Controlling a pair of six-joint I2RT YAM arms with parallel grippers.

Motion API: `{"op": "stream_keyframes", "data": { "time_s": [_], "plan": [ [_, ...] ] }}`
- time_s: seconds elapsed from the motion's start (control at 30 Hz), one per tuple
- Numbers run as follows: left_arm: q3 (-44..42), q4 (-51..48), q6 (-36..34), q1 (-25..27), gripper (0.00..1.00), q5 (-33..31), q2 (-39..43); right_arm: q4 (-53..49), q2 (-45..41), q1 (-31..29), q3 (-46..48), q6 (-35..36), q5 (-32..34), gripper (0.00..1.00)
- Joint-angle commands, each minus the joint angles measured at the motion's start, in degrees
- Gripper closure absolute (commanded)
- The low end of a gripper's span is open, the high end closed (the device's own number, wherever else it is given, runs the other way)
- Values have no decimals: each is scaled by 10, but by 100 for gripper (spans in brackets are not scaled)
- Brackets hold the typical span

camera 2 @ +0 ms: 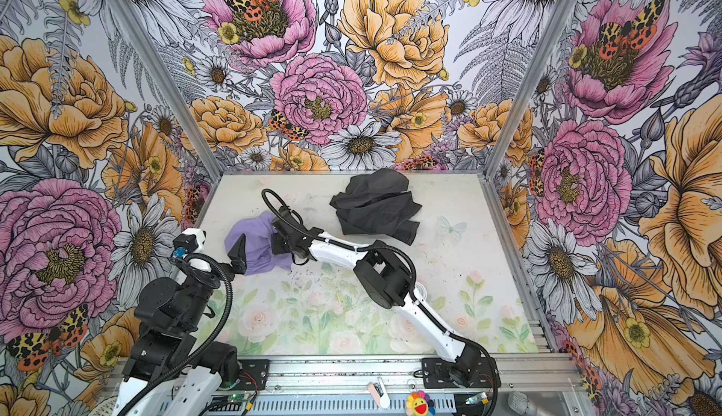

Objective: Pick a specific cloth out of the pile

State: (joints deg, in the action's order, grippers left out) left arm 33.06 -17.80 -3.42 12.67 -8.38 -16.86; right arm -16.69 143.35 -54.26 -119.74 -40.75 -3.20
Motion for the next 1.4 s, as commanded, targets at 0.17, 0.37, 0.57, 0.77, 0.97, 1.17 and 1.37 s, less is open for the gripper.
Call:
{"op": "stream_keyframes", "data": {
  "time_s": [0.17, 0.37, 0.57, 0.77, 0.97, 1.17, 1.37],
  "plan": [
    [-9, 4, -8, -6, 1, -9, 2, -7, -134, -19, 15, 41, 32, 45],
    [-8, 4, -9, -6, 1, -15, 3, -7, -193, -31, 31, 62, 59, 30],
    [-9, 4, -10, -7, 1, -27, 8, -6, -245, -37, 52, 83, 88, 23],
    [-10, 4, -12, -8, 1, -32, 10, -6, -303, -38, 84, 112, 126, 18],
    [-11, 10, -15, -9, 1, -40, 6, 0, -398, -38, 150, 162, 187, 15],
    [31, 6, -3, -10, 1, -62, -46, 35, -554, -26, 298, 224, 256, 10],
    [80, 5, 54, -10, 1, -101, -120, 103, -749, 30, 504, 249, 300, 8]
  ]
}}
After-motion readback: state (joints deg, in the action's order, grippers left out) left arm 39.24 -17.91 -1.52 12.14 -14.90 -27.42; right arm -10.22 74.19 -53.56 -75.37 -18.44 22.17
